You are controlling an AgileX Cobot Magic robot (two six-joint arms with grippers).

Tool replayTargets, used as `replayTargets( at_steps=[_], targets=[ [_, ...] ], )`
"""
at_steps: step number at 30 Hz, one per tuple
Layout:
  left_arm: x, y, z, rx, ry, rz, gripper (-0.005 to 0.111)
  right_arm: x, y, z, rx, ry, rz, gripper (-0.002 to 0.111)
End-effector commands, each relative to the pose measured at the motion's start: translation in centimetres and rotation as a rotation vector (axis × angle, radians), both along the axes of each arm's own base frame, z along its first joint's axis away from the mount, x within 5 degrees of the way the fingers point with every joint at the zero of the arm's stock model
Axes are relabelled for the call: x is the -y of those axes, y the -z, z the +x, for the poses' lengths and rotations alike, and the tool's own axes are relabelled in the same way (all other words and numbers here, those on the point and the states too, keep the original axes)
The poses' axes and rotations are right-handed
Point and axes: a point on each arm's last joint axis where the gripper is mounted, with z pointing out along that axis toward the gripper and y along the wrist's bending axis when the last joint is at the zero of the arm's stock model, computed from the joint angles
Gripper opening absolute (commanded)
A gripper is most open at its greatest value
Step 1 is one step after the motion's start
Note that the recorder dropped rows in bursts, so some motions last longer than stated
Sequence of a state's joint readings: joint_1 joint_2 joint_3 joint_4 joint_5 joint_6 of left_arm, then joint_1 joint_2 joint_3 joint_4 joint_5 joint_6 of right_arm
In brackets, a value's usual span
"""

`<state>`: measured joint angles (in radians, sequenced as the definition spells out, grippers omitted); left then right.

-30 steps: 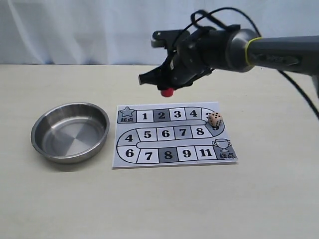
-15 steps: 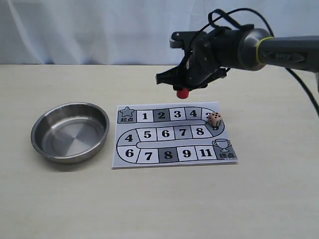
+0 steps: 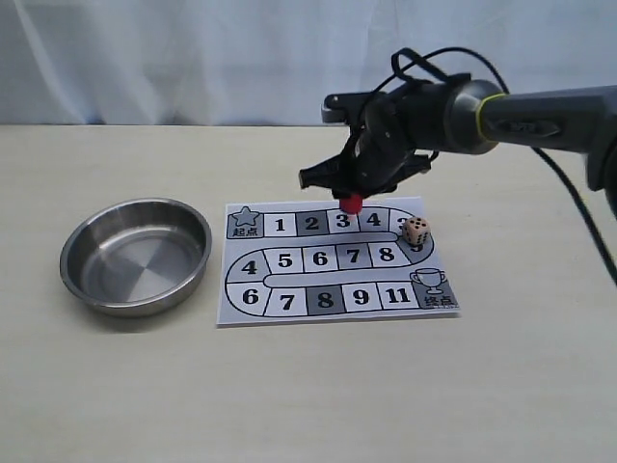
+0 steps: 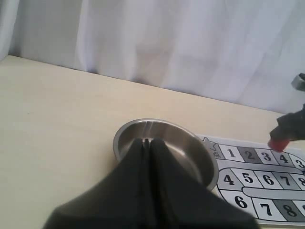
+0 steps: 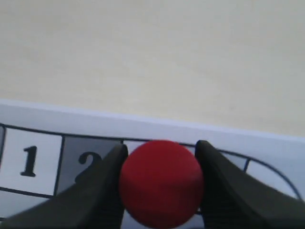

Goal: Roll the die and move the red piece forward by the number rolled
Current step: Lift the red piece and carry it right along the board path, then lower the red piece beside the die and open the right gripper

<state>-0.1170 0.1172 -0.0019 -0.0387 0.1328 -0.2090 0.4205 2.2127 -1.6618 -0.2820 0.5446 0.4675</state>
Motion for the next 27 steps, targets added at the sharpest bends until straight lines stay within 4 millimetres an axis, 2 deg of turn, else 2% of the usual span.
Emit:
replayTargets(
  at_steps=[1,5,7,11,17,19,22,24,27],
  targets=[
    [0.0,-0.1,0.0,0.016,-0.001,-0.005,0.000,0.7,-5.5,-0.4,0.125,-0.022,-0.004,0.004],
    [0.0,-0.1,0.0,0.016,-0.001,-0.005,0.000,1.3,-6.1,-0.5,0.126,-0.009,-0.014,0.004],
    [0.0,-0.1,0.0,0.016,-0.001,-0.005,0.000,1.5,-5.2,-0.5,0.100,-0.006,-0.028,0.004],
    [0.0,-0.1,0.0,0.016,-0.001,-0.005,0.000,1.9,-1.9,-0.5,0.043,0.018,-0.029,0.004],
    [0.0,-0.1,0.0,0.016,-0.001,-0.005,0.000,2.4,4.4,-0.5,-0.053,0.042,-0.035,0.004],
    [0.0,-0.1,0.0,0.016,-0.001,-0.005,0.000,2.5,5.8,-0.7,-0.094,0.049,-0.055,0.004],
    [0.0,-0.1,0.0,0.016,-0.001,-0.005,0.000,2.6,5.6,-0.8,-0.102,0.051,-0.062,0.004],
    [0.0,-0.1,0.0,0.016,-0.001,-0.005,0.000,2.6,4.5,-0.7,-0.076,0.045,-0.061,0.004],
    [0.0,-0.1,0.0,0.016,-0.001,-0.005,0.000,2.7,1.4,-0.6,0.006,0.020,-0.066,0.004]
  ],
)
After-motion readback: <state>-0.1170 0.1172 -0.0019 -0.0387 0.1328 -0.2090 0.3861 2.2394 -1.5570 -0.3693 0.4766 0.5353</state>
